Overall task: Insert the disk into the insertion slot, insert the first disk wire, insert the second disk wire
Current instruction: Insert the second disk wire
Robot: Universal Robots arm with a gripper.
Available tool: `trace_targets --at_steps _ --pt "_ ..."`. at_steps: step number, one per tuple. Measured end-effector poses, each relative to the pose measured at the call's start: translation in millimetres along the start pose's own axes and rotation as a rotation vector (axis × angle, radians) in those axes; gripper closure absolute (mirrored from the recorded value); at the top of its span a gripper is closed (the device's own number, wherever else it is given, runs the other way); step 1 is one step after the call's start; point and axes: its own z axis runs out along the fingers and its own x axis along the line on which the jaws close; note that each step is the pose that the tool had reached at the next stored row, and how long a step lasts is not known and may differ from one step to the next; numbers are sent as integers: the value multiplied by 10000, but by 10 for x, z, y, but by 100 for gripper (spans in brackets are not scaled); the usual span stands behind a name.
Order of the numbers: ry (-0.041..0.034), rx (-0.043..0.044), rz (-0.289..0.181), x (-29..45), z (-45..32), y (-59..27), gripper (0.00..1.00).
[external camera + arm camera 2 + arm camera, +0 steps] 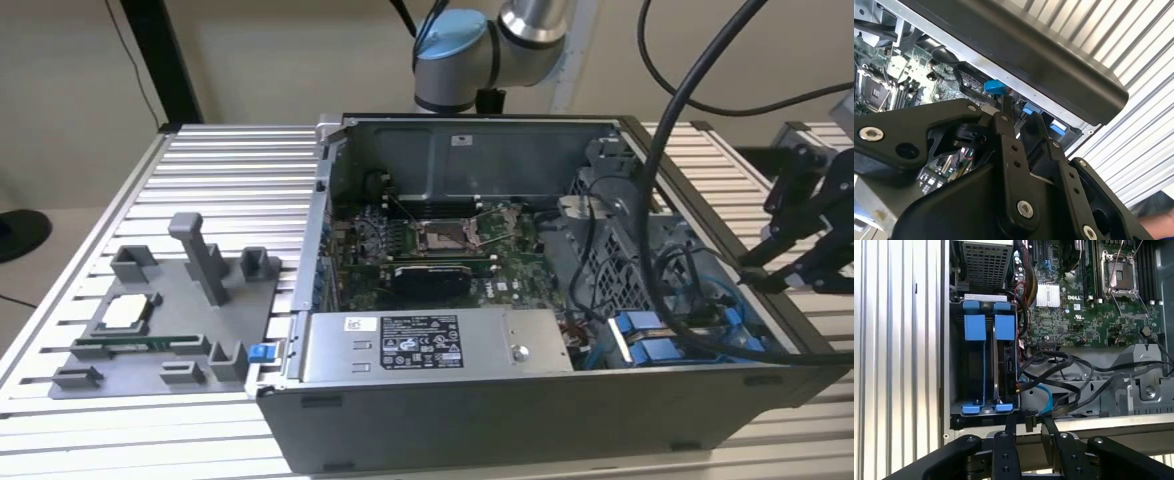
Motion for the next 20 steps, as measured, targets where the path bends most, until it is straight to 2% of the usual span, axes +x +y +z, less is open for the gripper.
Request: trace_targets --at_steps 2,3,5,8,20 --pt "-98 6 50 2 10 4 0" --pt "-154 10 79 3 14 6 100" --pt "-255 13 113 4 20 7 100" --pt "-358 16 149 5 23 9 100" --pt "-620 9 173 10 23 12 100"
